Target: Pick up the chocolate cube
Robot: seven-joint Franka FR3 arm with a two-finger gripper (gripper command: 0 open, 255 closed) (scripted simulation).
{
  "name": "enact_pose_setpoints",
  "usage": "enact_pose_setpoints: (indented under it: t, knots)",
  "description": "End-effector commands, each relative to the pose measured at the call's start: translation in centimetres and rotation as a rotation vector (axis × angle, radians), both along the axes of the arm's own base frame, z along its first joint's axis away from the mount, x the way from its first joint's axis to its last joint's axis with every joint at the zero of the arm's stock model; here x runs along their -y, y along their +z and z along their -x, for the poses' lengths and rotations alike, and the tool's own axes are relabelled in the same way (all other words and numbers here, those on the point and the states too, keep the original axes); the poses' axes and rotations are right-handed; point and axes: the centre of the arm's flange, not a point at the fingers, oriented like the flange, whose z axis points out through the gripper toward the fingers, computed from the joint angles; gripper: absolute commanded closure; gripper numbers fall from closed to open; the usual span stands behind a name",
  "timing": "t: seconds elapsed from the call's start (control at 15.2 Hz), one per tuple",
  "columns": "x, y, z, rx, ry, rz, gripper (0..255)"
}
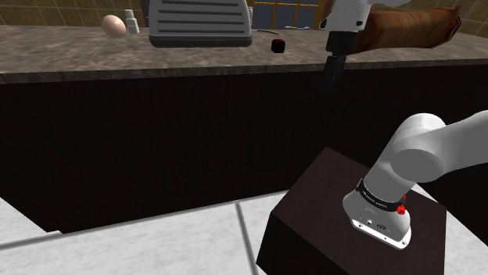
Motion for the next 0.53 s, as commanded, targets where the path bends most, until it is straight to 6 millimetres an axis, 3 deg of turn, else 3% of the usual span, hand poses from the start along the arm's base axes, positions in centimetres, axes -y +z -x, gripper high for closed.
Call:
enact_pose_setpoints:
  t: [0.0, 0.46]
  knots:
    - [0.0, 0.0, 0.0, 0.0, 0.0, 0.0, 0]
    - [4.8, 1.1, -6.8, 0.063, 0.04, 0.008, 0]
